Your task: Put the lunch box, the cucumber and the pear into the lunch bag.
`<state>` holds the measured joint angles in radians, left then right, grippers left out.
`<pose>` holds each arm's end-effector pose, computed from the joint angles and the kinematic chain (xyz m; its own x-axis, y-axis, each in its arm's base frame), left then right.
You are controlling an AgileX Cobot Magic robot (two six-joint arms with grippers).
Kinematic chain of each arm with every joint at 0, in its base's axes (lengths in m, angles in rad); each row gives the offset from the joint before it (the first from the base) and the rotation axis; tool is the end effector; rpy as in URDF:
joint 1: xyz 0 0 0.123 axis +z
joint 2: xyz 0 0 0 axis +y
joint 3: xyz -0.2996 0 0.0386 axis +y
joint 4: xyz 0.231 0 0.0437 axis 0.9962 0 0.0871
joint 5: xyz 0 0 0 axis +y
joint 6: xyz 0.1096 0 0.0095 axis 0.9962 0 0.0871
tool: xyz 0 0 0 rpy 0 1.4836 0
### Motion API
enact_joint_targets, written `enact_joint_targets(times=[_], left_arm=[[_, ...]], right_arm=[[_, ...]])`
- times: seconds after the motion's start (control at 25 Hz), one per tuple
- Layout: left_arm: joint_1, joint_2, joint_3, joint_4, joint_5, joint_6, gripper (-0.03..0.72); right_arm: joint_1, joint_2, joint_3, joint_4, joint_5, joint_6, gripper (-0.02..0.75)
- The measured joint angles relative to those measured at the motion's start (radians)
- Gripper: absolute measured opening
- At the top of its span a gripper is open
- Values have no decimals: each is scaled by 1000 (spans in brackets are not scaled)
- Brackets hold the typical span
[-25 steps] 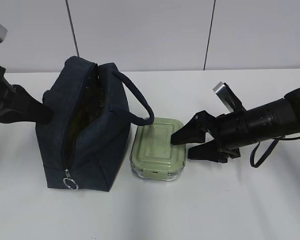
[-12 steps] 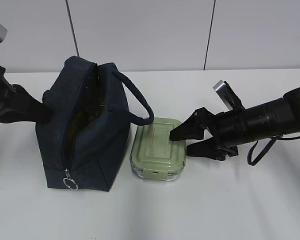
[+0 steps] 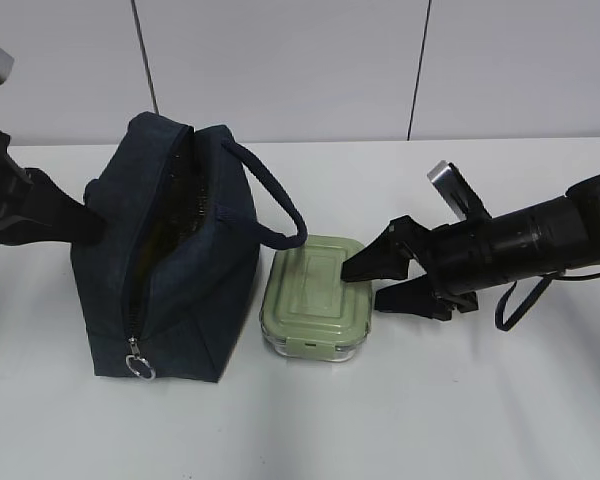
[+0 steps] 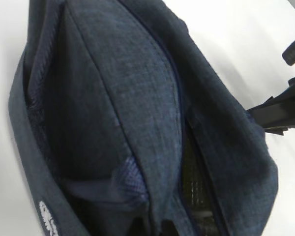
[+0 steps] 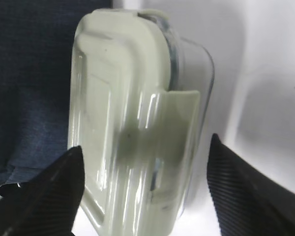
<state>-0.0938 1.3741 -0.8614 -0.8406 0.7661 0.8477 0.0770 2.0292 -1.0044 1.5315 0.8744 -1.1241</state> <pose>0.2467 -0.0803 0.2701 -0.7627 0.2172 -0.6091 0.4959 0.8010 -0.3354 0.3560 0.1121 0.1411 -0.9472 0.1691 -0.2725 -0.1253 0.5871 0.7997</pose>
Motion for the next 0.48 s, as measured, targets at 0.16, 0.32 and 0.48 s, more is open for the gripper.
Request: enact_joint_targets(times=[0.16,0.32,0.48], left_arm=[[0,0,0,0,-1,0,2],[0,0,0,0,-1,0,2],[0,0,0,0,-2,0,2]], right_arm=[[15,0,0,2,-13,-5,598],[19,0,0,8,-22,-7,596],[30,0,0,11,-30,-7,596]])
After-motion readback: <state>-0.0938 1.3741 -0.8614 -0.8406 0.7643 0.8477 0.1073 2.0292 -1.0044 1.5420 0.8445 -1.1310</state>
